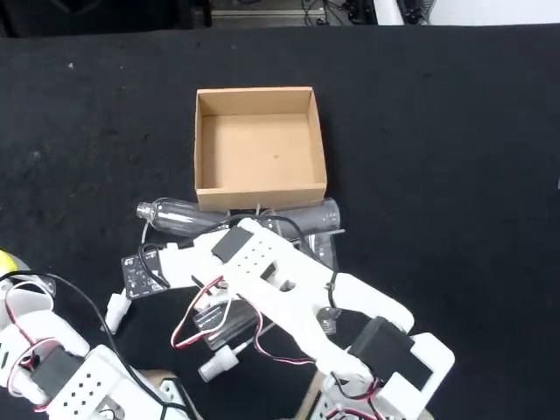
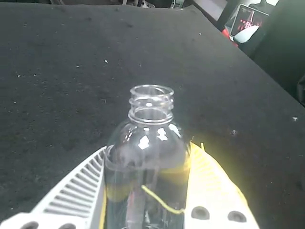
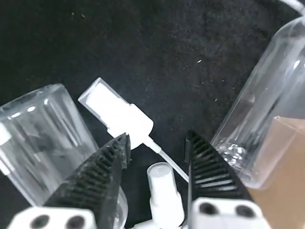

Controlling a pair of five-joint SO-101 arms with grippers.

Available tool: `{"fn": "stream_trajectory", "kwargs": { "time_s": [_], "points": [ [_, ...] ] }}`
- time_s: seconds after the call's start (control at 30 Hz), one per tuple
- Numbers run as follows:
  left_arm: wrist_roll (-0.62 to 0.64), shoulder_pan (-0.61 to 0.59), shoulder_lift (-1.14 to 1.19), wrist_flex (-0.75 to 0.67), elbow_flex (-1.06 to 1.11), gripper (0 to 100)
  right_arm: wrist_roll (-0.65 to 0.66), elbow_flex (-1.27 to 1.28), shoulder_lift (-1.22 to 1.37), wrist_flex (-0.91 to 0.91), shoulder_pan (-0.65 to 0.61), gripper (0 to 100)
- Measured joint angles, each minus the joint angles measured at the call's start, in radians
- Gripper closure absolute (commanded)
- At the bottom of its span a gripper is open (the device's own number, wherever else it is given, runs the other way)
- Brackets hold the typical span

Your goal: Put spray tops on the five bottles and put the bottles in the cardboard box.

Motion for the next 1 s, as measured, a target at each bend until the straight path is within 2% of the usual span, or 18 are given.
{"fn": "stream_trajectory", "kwargs": {
  "time_s": [0.23, 0.47, 0.7, 1.0],
  "points": [
    [0.000, 0.000, 0.000, 0.000, 0.000, 97, 0.014, -0.003, 0.003, 0.000, 0.000, 66.3],
    [0.000, 0.000, 0.000, 0.000, 0.000, 97, 0.018, -0.002, -0.055, 0.061, -0.002, 67.7],
    [0.000, 0.000, 0.000, 0.000, 0.000, 97, 0.087, -0.002, -0.058, 0.097, -0.003, 67.7],
    [0.000, 0.000, 0.000, 0.000, 0.000, 97, 0.089, -0.071, 0.077, 0.097, -0.035, 67.8]
  ]
}}
